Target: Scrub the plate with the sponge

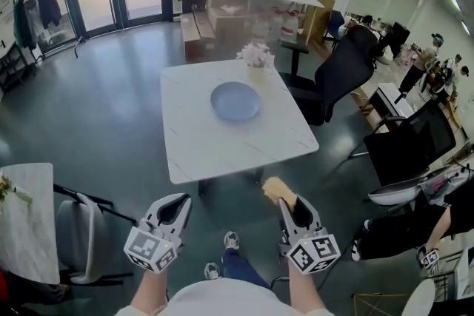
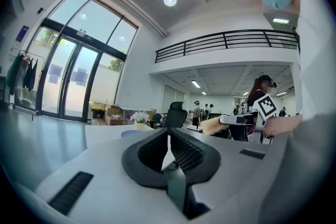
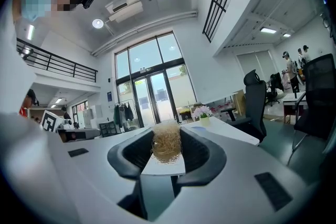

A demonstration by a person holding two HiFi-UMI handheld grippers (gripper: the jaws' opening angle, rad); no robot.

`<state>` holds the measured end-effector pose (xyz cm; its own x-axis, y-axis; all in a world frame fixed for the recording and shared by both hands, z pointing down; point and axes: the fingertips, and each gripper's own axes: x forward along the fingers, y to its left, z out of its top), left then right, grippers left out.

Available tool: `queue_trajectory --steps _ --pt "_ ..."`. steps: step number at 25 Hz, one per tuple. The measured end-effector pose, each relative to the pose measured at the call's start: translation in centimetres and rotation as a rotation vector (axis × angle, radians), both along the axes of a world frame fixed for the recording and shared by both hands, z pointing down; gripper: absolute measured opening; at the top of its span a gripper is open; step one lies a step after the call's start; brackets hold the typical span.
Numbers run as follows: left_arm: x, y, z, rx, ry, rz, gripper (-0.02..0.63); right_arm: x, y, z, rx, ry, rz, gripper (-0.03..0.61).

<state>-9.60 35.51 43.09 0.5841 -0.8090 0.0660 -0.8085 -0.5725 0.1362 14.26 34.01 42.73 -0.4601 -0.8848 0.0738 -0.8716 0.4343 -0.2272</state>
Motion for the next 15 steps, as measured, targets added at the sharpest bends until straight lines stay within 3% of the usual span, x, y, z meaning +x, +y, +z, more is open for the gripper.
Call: queue_trajectory --steps 15 --pt "3.0 -11.9 -0.7 0.001 -0.035 -0.011 0.041 2.2 -12.5 0.1 0.001 -0.043 -0.031 0.149"
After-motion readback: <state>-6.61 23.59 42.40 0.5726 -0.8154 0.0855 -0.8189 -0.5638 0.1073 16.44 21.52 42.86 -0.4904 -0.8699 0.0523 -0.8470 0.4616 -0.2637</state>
